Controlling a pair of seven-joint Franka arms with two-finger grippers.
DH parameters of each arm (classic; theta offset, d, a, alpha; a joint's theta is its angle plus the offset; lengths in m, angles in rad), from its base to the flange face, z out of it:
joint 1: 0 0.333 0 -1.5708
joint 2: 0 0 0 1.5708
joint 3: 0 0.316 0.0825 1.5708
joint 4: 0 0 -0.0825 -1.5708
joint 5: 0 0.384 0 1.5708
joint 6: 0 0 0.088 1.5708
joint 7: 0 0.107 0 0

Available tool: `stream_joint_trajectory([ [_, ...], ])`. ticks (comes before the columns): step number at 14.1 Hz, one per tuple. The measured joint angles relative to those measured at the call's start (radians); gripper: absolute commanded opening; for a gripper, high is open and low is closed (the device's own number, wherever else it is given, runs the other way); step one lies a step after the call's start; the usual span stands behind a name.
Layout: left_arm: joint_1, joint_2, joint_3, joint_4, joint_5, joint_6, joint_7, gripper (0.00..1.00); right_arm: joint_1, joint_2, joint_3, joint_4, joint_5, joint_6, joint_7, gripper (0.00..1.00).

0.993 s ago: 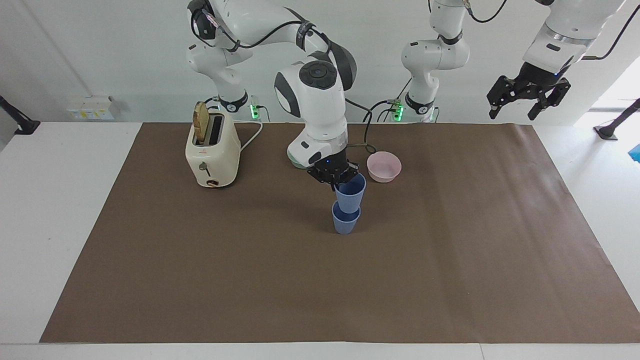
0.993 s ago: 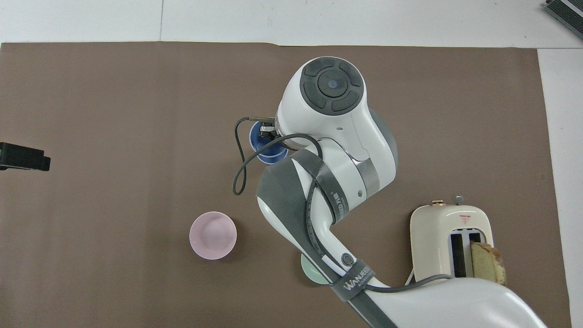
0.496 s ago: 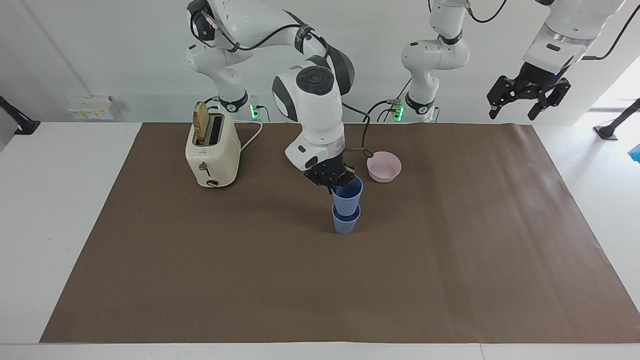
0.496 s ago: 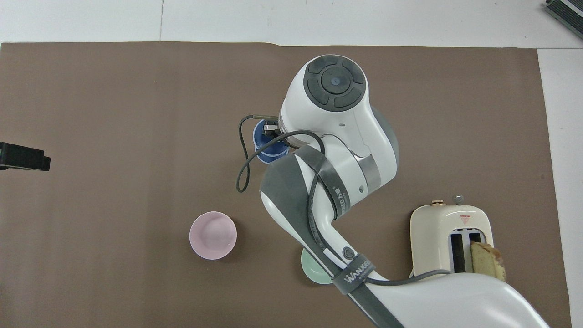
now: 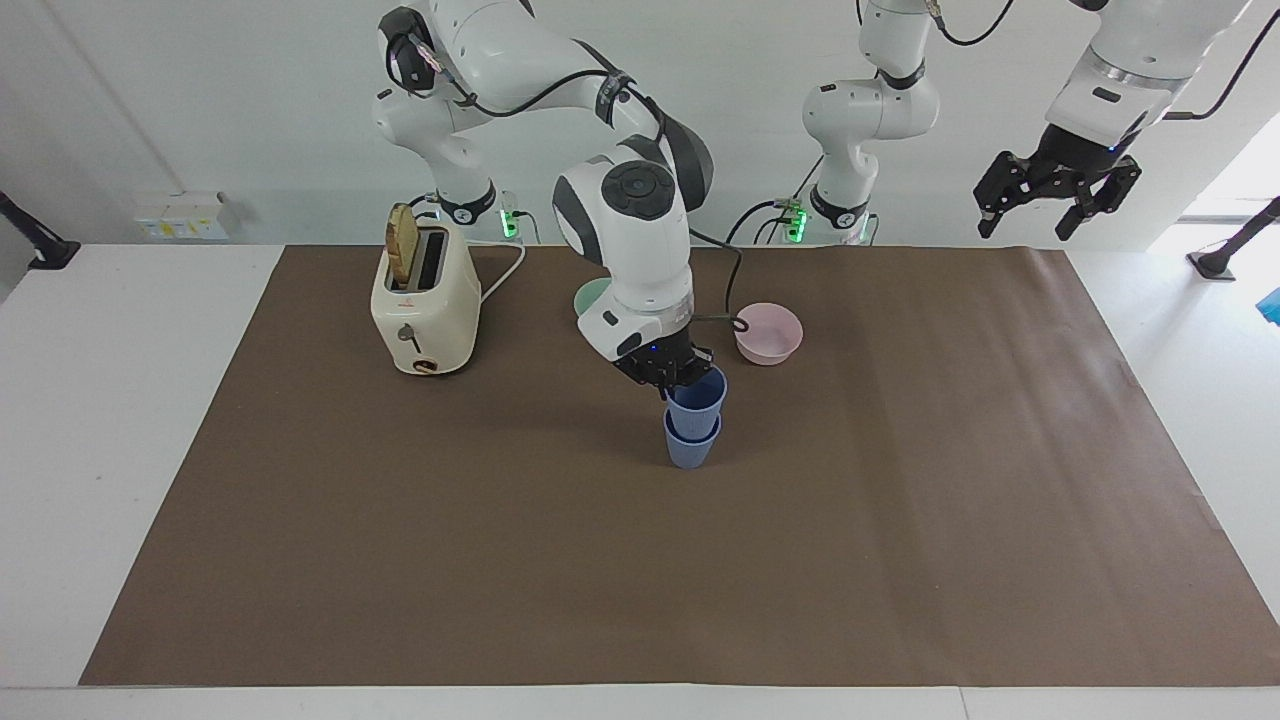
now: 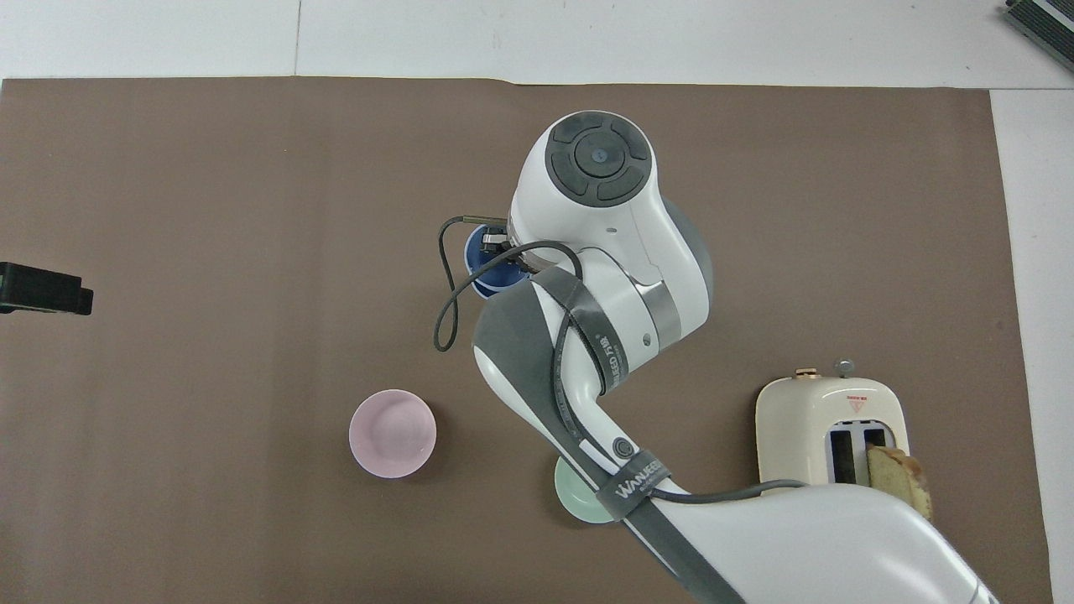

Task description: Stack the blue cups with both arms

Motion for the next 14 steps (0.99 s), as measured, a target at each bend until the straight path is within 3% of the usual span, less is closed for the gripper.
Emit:
stream_joint_trajectory([
  [10,0.000,0.000,0.000,0.000,0.000,0.000,0.000,1.00,0.000,0.011,0.000,-0.039,0.000,0.029,0.000,0.00],
  [11,0.000,0.000,0.000,0.000,0.000,0.000,0.000,1.00,0.000,0.011,0.000,-0.040,0.000,0.030,0.000,0.17],
  [12,0.000,0.000,0.000,0.000,0.000,0.000,0.000,1.00,0.000,0.012,0.000,-0.040,0.000,0.030,0.000,0.41],
  [14,0.000,0.000,0.000,0.000,0.000,0.000,0.000,1.00,-0.001,0.012,-0.001,-0.041,0.000,0.031,0.000,0.56],
])
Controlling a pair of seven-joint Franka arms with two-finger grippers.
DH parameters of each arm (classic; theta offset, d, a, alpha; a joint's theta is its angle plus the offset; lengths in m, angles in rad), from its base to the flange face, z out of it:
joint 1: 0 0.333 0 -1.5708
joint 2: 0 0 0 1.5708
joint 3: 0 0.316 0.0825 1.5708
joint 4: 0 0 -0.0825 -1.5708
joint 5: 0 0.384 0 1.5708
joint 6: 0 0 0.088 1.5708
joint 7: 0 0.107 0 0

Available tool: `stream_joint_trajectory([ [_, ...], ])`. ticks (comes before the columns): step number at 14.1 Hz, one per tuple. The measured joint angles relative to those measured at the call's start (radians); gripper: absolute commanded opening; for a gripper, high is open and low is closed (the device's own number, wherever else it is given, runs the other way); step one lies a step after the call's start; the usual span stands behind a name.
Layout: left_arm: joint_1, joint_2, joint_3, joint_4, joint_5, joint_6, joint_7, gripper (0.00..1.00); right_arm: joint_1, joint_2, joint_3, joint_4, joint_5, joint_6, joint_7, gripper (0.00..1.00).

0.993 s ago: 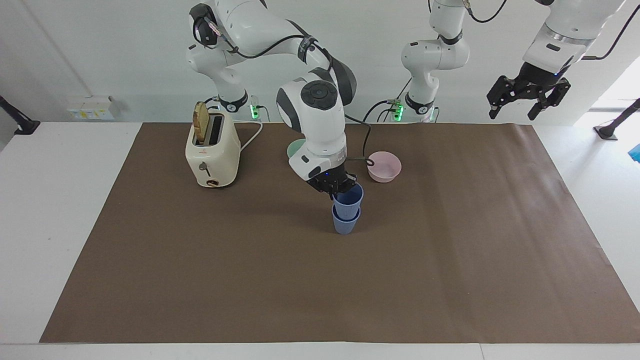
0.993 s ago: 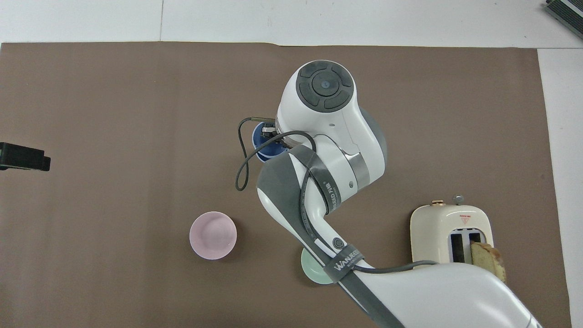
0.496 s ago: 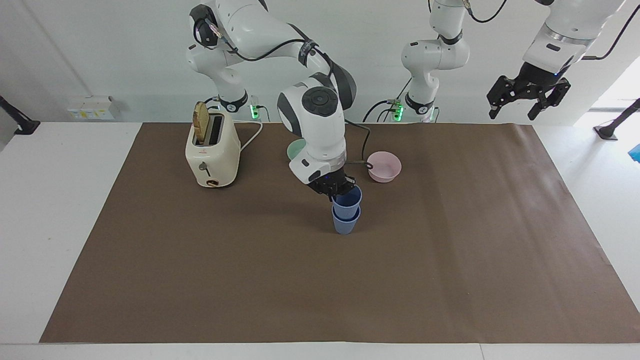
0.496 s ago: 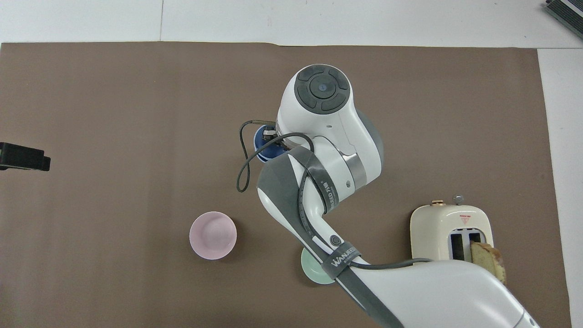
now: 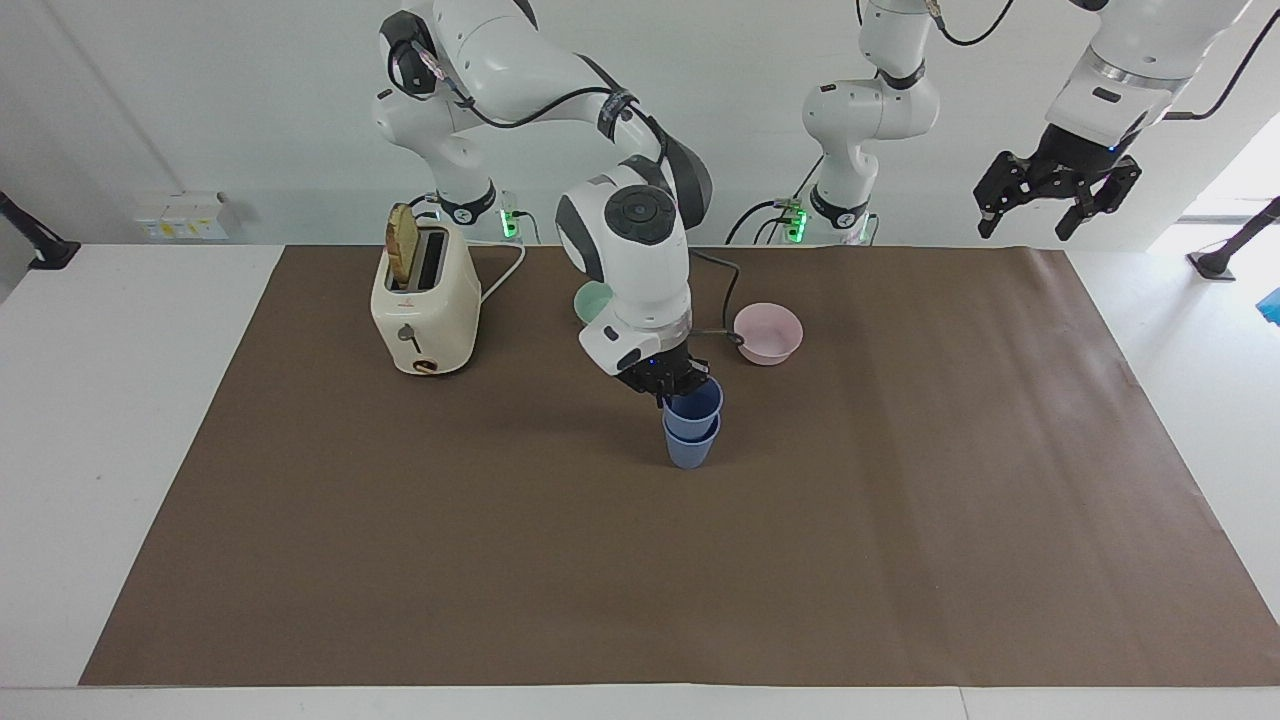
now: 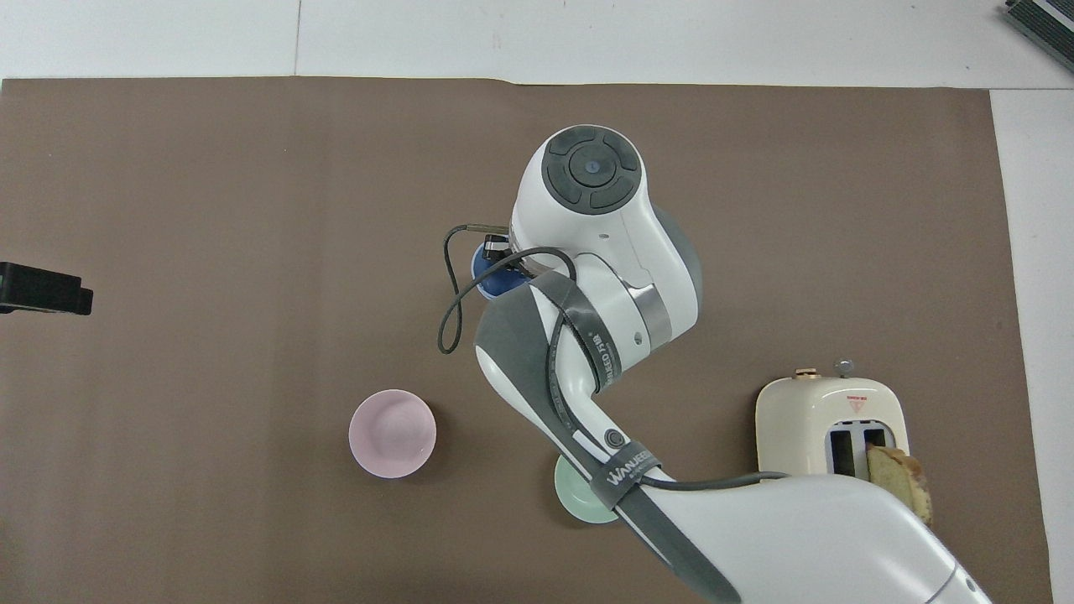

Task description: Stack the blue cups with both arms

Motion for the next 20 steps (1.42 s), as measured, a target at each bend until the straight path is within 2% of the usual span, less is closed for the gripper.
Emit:
stream_joint_trajectory([
  [3,0.000,0.000,0.000,0.000,0.000,0.000,0.000,1.00,0.000,0.000,0.000,0.000,0.000,0.001,0.000,0.59],
  [4,0.000,0.000,0.000,0.000,0.000,0.000,0.000,1.00,0.000,0.000,0.000,0.000,0.000,0.001,0.000,0.66],
  [5,0.000,0.000,0.000,0.000,0.000,0.000,0.000,1.00,0.000,0.000,0.000,0.000,0.000,0.001,0.000,0.81],
  [6,0.000,0.000,0.000,0.000,0.000,0.000,0.000,1.00,0.000,0.000,0.000,0.000,-0.003,0.001,0.000,1.00],
  [10,0.000,0.000,0.000,0.000,0.000,0.000,0.000,1.00,-0.019,-0.009,-0.011,0.004,-0.042,-0.032,-0.014,1.00],
  [20,0.000,0.000,0.000,0.000,0.000,0.000,0.000,1.00,-0.265,-0.186,-0.020,0.010,-0.064,-0.239,-0.392,1.00],
])
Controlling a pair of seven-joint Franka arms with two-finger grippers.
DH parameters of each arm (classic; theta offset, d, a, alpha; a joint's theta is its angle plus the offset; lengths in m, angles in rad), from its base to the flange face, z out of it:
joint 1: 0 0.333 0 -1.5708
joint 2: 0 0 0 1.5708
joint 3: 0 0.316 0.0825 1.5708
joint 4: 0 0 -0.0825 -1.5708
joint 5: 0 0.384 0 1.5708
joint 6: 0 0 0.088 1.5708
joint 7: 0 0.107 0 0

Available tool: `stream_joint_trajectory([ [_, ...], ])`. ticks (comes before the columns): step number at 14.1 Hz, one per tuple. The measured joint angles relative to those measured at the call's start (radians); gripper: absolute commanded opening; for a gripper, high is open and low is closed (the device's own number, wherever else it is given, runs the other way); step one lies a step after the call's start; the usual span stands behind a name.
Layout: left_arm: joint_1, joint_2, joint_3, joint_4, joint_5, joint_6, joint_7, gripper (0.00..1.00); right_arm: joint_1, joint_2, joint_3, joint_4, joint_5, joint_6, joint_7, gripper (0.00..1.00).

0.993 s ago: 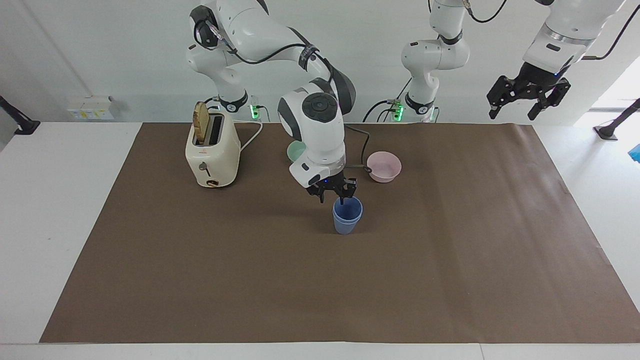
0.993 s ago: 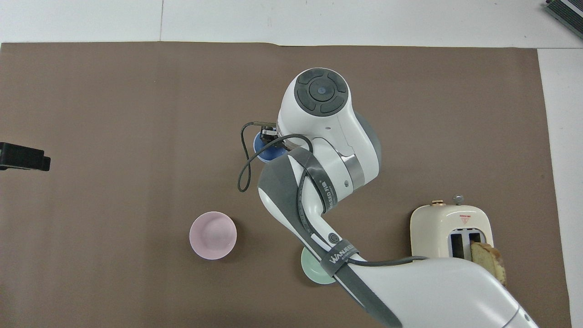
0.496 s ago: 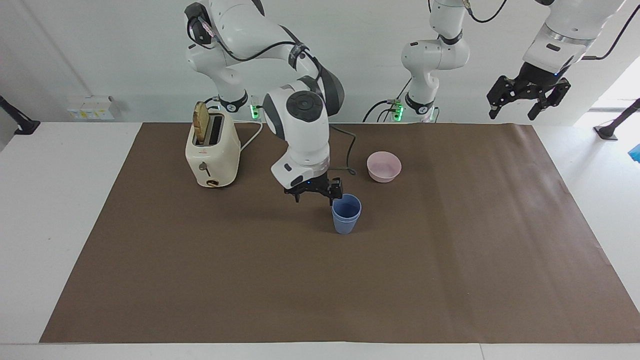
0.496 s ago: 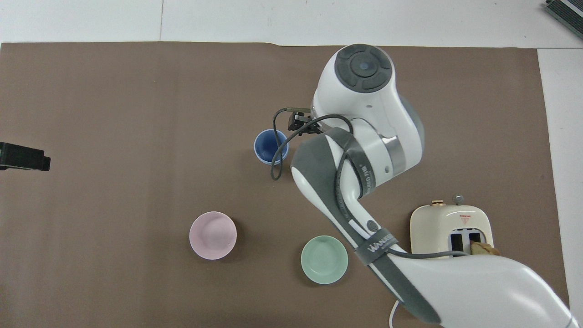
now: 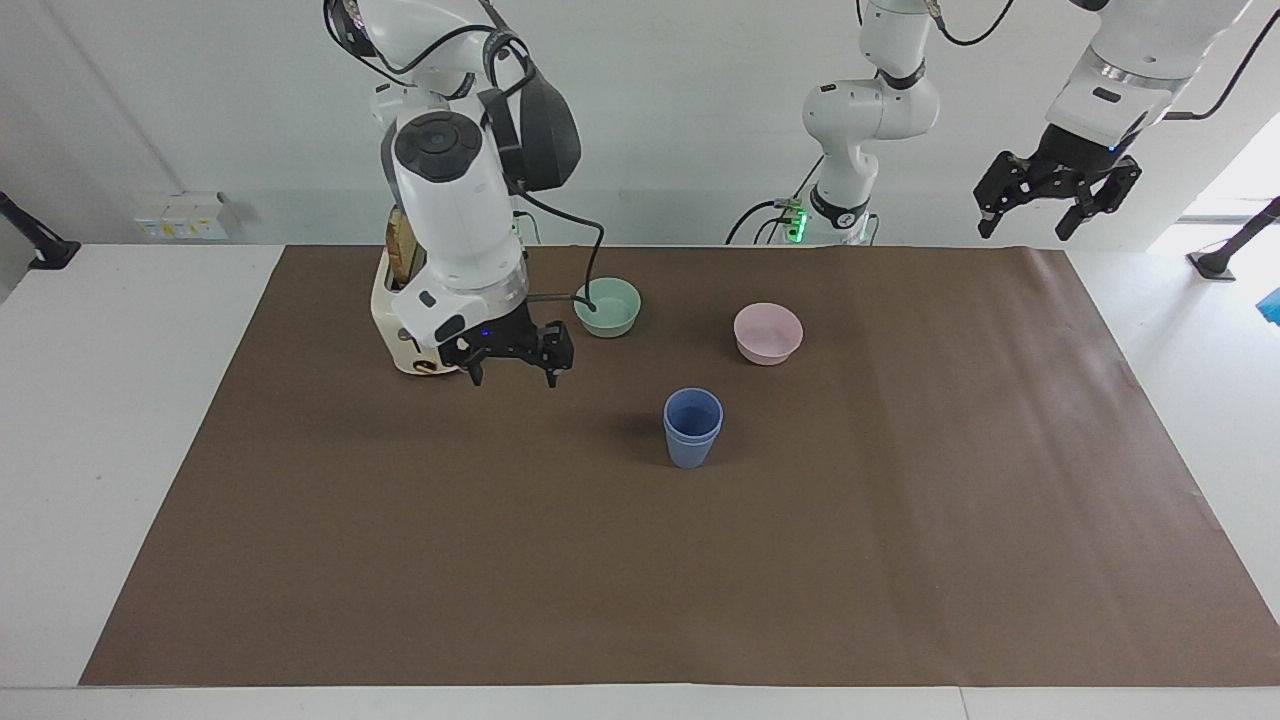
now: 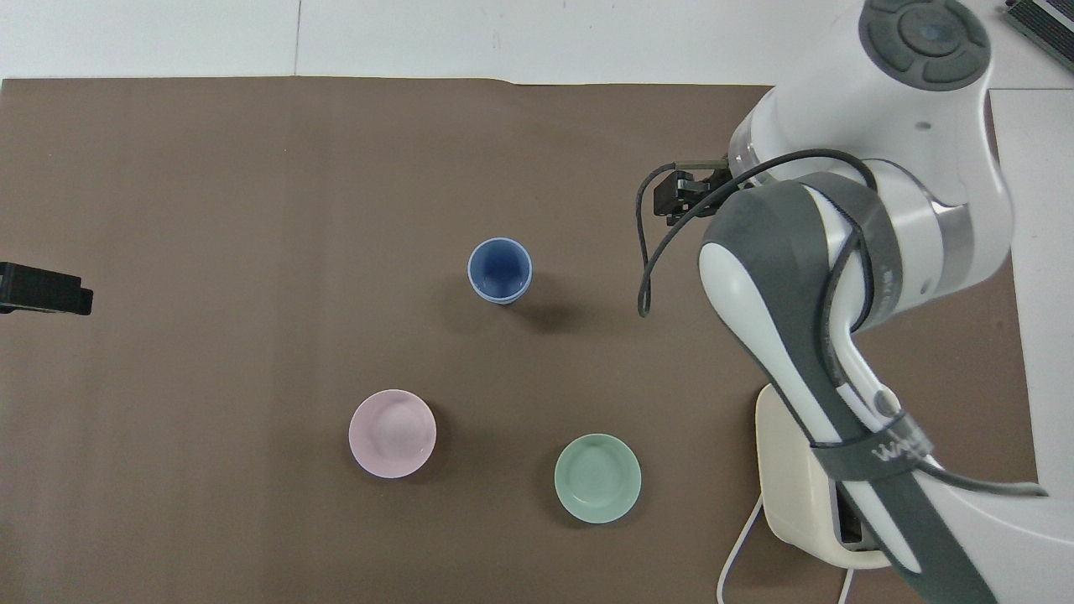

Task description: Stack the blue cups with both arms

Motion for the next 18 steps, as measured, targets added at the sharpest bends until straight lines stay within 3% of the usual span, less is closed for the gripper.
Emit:
stream_joint_trajectory([
  [5,0.000,0.000,0.000,0.000,0.000,0.000,0.000,1.00,-0.125,-0.089,-0.002,0.001,-0.004,-0.086,-0.105,1.00],
  [18,0.000,0.000,0.000,0.000,0.000,0.000,0.000,1.00,-0.249,-0.235,-0.056,0.001,-0.062,-0.236,-0.274,1.00],
])
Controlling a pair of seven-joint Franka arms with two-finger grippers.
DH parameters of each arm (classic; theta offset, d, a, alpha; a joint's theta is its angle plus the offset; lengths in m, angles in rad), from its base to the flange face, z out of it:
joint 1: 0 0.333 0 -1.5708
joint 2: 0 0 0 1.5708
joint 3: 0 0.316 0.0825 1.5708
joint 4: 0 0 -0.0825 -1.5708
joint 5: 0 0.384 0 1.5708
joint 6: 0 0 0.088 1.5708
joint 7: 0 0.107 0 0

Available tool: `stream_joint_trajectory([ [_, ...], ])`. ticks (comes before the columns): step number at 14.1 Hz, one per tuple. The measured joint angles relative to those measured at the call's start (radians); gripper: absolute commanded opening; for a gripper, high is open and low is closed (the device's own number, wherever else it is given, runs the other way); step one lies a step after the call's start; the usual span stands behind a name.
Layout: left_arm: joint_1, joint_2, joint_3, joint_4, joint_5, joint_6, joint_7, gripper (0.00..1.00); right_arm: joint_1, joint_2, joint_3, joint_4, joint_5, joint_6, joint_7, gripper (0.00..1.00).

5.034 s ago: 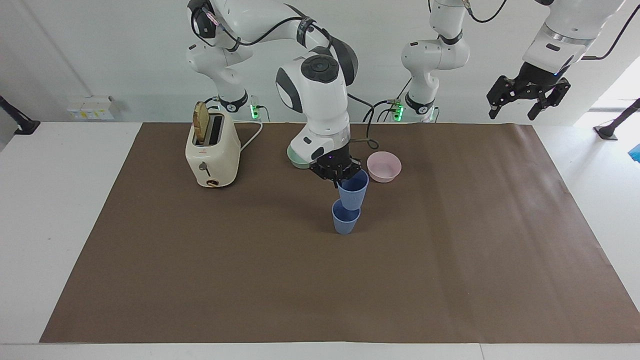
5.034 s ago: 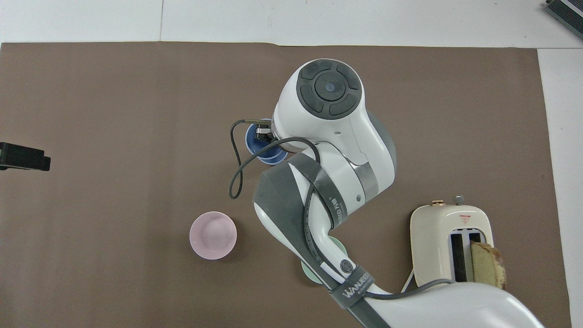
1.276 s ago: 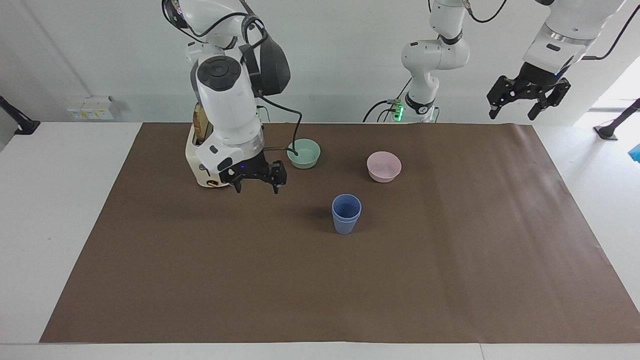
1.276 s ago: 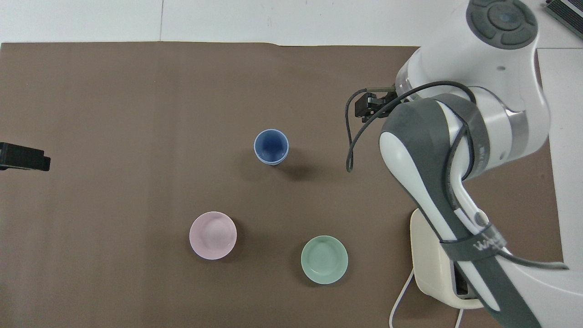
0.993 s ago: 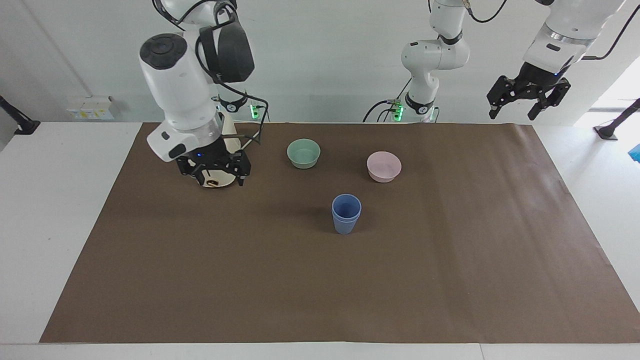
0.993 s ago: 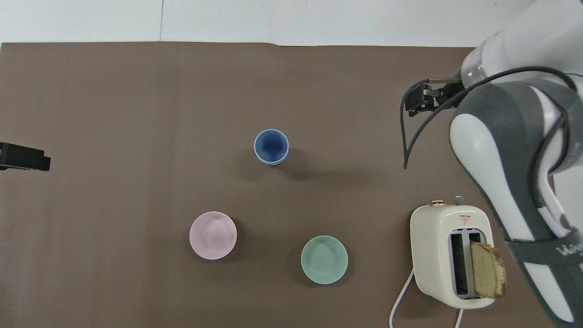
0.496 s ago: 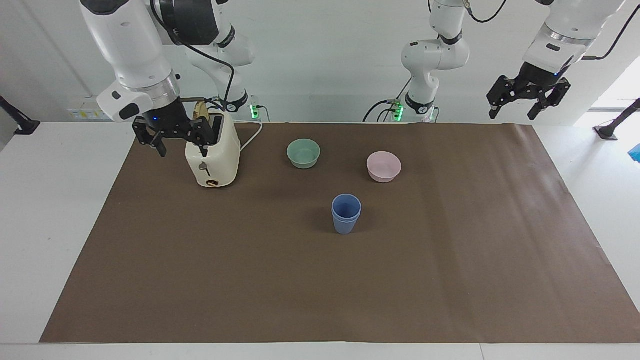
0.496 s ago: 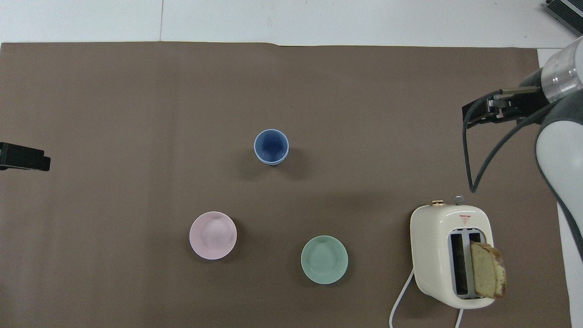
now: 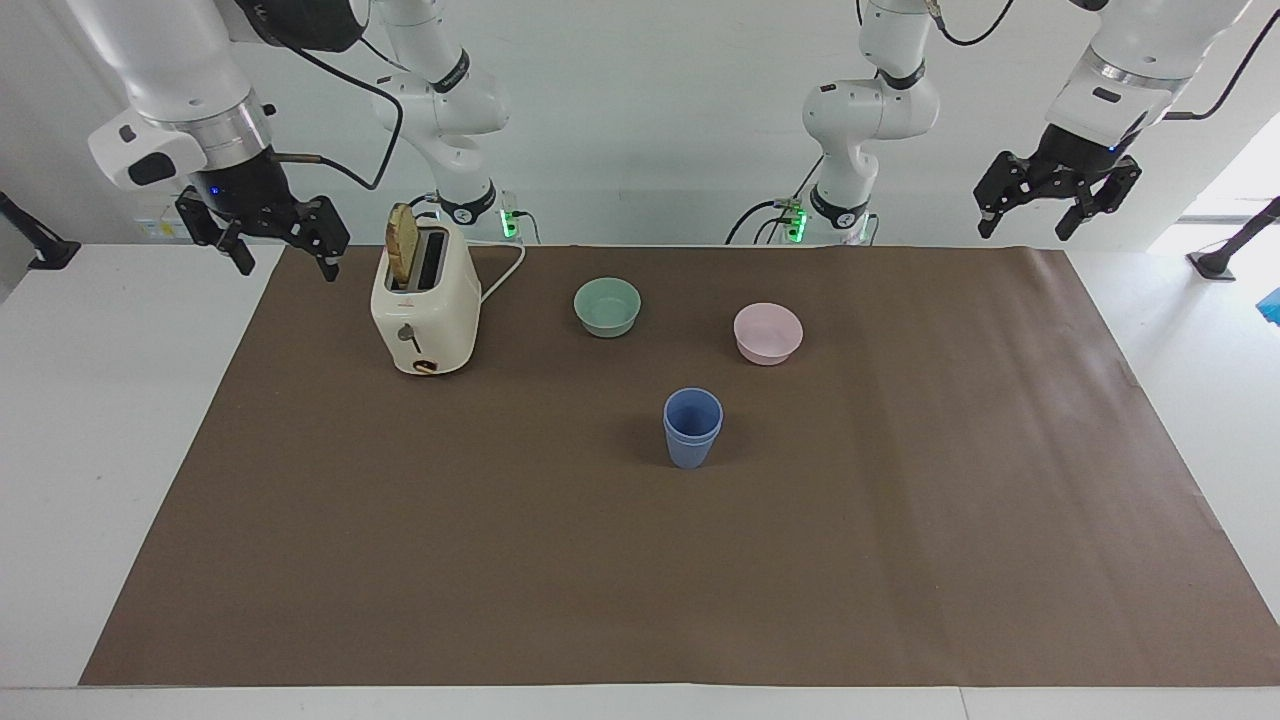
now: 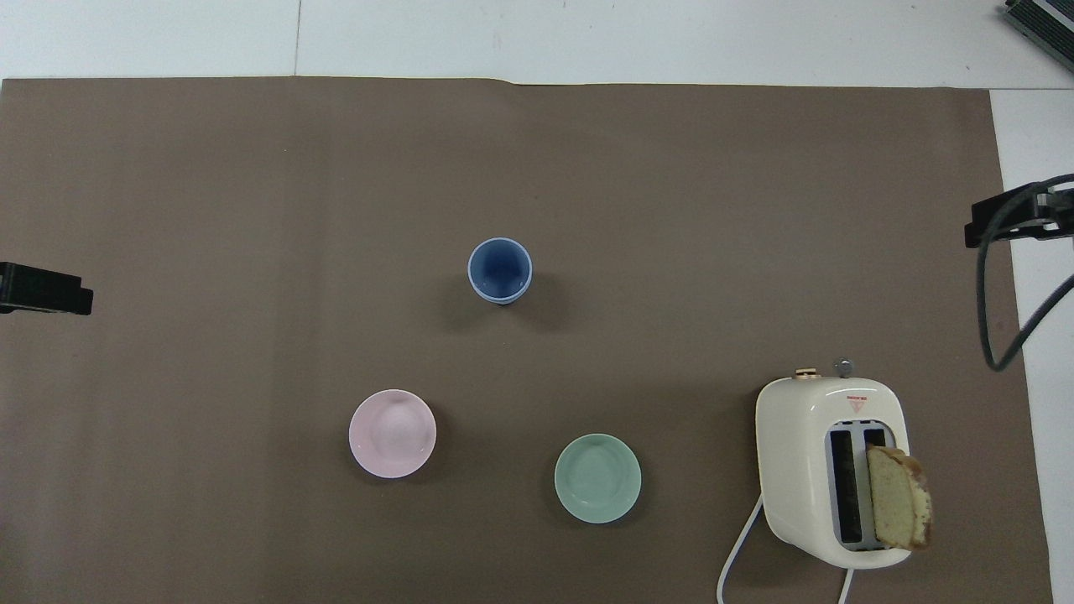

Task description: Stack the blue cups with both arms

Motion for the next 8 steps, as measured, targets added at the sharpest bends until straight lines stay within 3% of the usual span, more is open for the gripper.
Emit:
stream_joint_trajectory([
  [8,0.000,0.000,0.000,0.000,0.000,0.000,0.000,1.00,0.000,-0.058,0.007,-0.001,0.000,-0.043,0.000,1.00],
])
